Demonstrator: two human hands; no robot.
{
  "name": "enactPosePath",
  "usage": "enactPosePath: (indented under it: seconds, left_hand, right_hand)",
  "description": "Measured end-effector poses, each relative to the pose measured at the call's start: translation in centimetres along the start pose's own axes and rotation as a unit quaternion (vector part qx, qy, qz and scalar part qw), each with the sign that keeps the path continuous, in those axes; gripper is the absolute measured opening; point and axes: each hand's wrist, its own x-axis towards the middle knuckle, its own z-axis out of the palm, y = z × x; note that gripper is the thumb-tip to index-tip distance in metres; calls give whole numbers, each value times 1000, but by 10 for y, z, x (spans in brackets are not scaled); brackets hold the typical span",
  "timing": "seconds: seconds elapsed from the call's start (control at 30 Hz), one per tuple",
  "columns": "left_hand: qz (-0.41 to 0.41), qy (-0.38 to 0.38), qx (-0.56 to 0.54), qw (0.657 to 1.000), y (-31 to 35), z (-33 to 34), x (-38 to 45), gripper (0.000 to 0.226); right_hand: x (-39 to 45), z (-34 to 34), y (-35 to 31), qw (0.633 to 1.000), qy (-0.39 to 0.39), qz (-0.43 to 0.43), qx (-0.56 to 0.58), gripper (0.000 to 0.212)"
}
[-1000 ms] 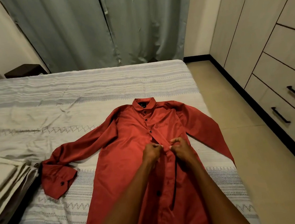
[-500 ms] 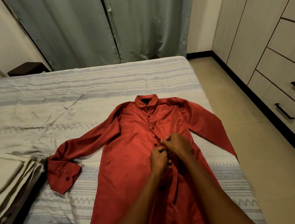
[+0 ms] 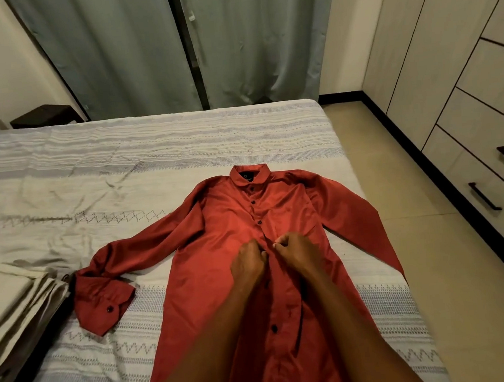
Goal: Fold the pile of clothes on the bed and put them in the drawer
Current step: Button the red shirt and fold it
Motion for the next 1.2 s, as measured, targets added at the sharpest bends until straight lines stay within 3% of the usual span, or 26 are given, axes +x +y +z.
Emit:
enactPosePath:
  seconds: [0.2, 0.43, 1.0, 1.2]
  left_hand:
    - [-14, -64, -90, 994, -7, -3, 19, 22]
    - [-21, -129, -257, 958, -16, -13, 23, 12]
    - [-35, -148, -330, 932, -13, -13, 21, 13]
    - [-93, -169, -403, 895, -15, -16, 21, 13]
  right_hand:
    - [-3, 16, -6, 997, 51, -48, -30, 12]
    - [-7, 32, -2, 980, 120, -141, -67, 13]
    - [-15, 38, 12, 982, 128, -139, 21, 10]
    - [-8, 36, 20, 984, 74, -133, 88, 20]
